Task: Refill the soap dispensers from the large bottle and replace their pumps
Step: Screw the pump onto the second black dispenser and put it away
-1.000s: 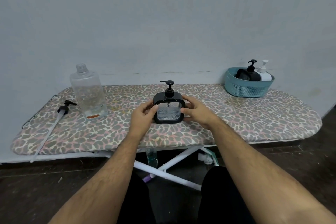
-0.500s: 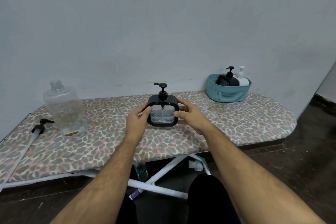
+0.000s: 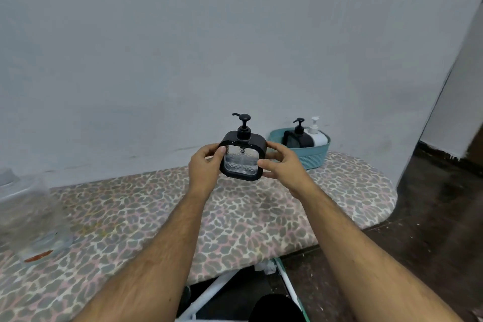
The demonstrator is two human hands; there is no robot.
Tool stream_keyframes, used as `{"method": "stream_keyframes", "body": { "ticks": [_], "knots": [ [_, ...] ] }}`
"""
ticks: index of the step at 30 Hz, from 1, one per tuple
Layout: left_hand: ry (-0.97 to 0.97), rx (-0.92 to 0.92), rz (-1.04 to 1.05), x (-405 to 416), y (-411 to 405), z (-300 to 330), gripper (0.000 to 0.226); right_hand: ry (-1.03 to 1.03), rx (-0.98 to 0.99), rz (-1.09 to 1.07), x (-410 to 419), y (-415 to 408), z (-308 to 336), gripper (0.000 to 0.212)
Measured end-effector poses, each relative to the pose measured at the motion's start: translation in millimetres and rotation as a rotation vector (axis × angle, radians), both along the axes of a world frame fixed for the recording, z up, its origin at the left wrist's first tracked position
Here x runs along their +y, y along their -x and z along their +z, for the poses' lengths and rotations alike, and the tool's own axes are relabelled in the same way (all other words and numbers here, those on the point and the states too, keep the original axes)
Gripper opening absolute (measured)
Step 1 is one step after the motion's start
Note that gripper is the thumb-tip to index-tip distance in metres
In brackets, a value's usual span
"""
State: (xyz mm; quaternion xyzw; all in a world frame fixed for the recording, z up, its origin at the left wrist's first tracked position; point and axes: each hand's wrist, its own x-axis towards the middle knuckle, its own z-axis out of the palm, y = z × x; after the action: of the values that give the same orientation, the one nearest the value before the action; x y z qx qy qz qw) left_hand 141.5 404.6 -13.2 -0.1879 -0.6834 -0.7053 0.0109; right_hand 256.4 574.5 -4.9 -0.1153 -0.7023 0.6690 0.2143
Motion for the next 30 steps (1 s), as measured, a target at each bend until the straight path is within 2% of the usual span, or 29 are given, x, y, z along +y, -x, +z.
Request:
{"method": "stream_keyframes", "body": {
  "ticks": [6,11,20,26,30],
  "knots": [
    [-0.009,0.001,-0.037,59.3,14.1,15.1,0.009,-0.044,0.029,-0.133,44.0,5.1,8.6,0.06],
    [-0.001,-0.002,-0.068,110.4,33.0,24.8,0.015,-0.1,0.075,-0.244,77.4,17.8,12.3,0.045],
    [0.017,0.004,-0.162,183.7,75.1,29.9,0.013,-0.198,0.058,-0.432,124.3,50.7,10.8,0.056],
    [0.021,-0.047,-0.263,210.4,91.9,19.8,0.037,-0.333,-0.029,-0.512,135.5,62.7,4.3,0.052],
    [0.049,-0.052,-0.332,222.5,95.7,13.5,0.041,-0.41,-0.09,-0.553,135.8,66.0,-4.5,0.052]
  ]
}}
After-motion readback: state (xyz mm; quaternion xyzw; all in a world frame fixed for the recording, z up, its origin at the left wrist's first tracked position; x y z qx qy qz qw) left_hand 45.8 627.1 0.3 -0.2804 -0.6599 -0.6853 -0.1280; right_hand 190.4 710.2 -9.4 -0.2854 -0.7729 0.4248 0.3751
